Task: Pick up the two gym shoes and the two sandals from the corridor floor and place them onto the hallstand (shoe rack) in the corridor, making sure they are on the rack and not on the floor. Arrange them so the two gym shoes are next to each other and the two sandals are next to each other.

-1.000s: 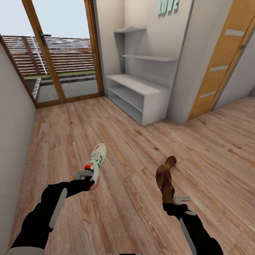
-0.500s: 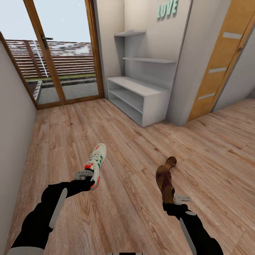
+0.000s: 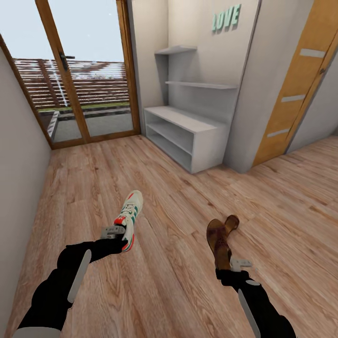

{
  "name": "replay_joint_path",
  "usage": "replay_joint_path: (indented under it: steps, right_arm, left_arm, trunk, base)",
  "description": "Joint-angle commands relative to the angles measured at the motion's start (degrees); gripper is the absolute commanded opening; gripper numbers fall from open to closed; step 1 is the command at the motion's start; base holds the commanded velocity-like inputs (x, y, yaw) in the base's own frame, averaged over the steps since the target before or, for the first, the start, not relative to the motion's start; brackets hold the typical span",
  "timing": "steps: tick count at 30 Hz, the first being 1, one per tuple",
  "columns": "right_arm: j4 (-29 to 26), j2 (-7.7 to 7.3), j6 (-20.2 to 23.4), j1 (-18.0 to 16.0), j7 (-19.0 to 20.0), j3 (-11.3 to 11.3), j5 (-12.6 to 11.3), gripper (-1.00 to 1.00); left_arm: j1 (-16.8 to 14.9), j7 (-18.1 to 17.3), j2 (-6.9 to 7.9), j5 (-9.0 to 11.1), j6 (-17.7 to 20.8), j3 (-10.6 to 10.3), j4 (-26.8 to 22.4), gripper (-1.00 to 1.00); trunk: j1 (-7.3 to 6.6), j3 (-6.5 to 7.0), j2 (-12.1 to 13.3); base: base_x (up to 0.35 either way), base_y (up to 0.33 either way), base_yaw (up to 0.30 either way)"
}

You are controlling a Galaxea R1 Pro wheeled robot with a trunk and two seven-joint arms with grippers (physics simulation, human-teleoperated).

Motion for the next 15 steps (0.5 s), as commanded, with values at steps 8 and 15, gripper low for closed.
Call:
replay_joint_path:
  steps: [8, 15]
  right_arm:
    - [-0.1, 0.03, 0.4, 0.0, -0.2, -0.1, -0.1, -1.00]
    - [-0.1, 0.03, 0.4, 0.0, -0.2, -0.1, -0.1, -1.00]
  left_arm:
    - [0.0, 0.1, -0.06, 0.5, 0.3, 0.1, 0.0, -1.00]
    - [0.0, 0.1, -0.06, 0.5, 0.3, 0.1, 0.1, -1.00]
  trunk:
    - [0.02, 0.47, 0.0]
    - [0.02, 0.90, 0.0]
  base:
    - [0.291, 0.211, 0.220]
    - [0.251, 0.246, 0.234]
